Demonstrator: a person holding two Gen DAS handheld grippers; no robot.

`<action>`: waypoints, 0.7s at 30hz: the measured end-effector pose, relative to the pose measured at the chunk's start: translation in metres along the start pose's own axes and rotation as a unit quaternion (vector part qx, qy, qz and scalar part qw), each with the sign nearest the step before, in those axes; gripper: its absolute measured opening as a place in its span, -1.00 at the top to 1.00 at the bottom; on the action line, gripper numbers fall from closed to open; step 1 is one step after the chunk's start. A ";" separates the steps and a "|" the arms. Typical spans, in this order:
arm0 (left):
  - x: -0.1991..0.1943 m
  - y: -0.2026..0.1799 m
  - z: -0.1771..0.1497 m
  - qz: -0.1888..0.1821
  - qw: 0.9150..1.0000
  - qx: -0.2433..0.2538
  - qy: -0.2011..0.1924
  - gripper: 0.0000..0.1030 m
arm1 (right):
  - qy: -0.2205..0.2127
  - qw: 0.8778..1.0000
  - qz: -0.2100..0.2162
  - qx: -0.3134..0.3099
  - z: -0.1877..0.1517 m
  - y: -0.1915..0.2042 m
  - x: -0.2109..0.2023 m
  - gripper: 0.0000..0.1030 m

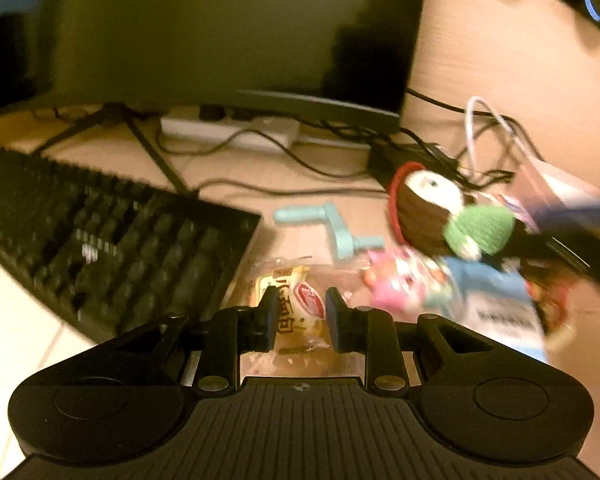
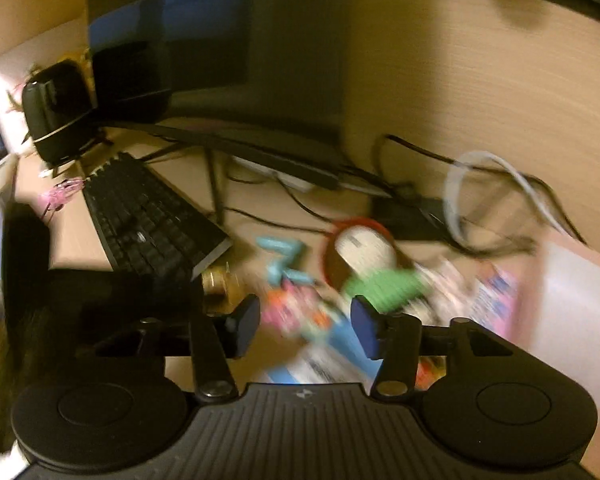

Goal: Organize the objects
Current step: 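Grasp the teal crank toy with the right tool while the left tool reaches toward the blue wipes pack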

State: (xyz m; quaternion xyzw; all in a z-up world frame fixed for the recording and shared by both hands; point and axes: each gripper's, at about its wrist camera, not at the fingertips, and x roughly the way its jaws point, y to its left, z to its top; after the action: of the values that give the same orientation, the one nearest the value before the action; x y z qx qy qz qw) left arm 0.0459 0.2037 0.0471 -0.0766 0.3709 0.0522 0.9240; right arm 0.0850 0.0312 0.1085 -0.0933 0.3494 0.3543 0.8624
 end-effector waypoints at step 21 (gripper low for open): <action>-0.081 0.035 -0.061 -0.059 0.996 -0.061 0.031 0.46 | 0.079 0.995 -0.020 -0.063 0.034 0.052 0.084 0.78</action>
State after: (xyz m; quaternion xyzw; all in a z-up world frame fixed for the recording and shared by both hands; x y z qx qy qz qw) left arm -0.0587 0.2240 0.0560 -0.1557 0.3903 0.0180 0.9072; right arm 0.1101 0.1292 0.0821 -0.1825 0.3916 0.3494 0.8314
